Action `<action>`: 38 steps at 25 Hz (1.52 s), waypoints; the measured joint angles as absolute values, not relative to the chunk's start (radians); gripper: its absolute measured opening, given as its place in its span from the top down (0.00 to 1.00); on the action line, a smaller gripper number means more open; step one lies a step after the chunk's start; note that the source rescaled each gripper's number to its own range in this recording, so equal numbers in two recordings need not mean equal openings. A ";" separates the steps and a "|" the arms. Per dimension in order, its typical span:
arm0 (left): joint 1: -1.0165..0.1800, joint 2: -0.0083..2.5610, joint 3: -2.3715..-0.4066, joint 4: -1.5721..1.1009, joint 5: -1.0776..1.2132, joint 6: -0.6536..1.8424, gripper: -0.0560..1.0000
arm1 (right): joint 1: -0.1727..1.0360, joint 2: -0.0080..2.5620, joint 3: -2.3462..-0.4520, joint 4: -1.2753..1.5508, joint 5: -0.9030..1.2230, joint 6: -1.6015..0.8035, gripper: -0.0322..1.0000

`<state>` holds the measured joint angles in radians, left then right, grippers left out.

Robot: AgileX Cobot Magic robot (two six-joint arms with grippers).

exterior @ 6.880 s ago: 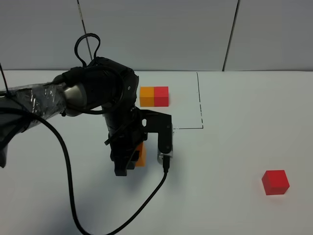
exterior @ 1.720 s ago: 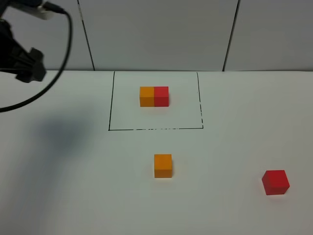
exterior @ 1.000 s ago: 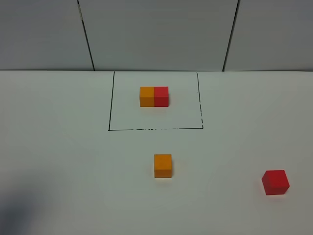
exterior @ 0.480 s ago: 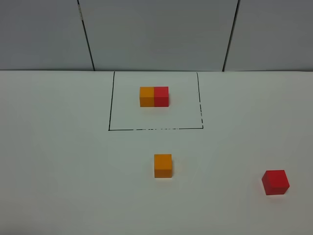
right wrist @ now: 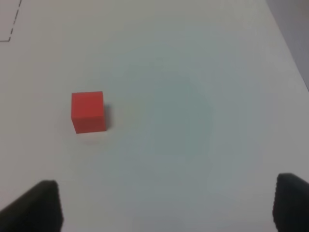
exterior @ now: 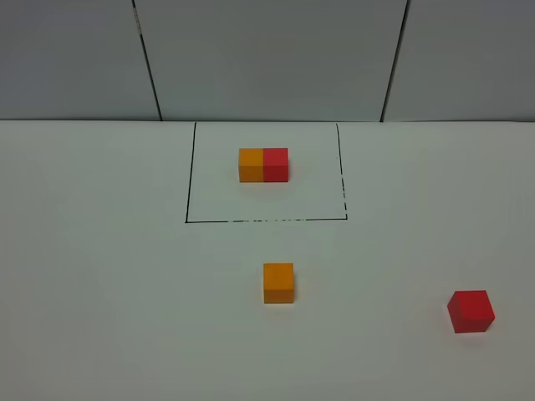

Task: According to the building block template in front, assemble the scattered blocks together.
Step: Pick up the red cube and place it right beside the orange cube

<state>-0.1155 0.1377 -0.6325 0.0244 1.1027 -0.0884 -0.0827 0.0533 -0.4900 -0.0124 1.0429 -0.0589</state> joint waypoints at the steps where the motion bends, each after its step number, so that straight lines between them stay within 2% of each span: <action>1: -0.116 0.117 -0.627 0.015 1.104 -0.086 0.05 | -0.083 0.053 -0.490 -0.012 1.043 -0.059 0.24; 7: -0.116 0.006 -0.595 -0.010 1.105 -0.081 0.08 | -0.083 0.053 -0.490 -0.012 1.043 -0.059 0.24; 14: -0.116 -0.005 -0.540 -0.009 1.106 -0.076 0.13 | -0.083 0.053 -0.490 -0.012 1.043 -0.059 0.24; 27: -0.116 -0.005 -0.505 -0.097 1.048 0.019 0.42 | -0.083 0.053 -0.490 -0.012 1.043 -0.059 0.24; 38: -0.116 -0.005 -0.505 -0.101 1.037 0.026 0.44 | -0.083 0.053 -0.490 -0.012 1.043 -0.059 0.24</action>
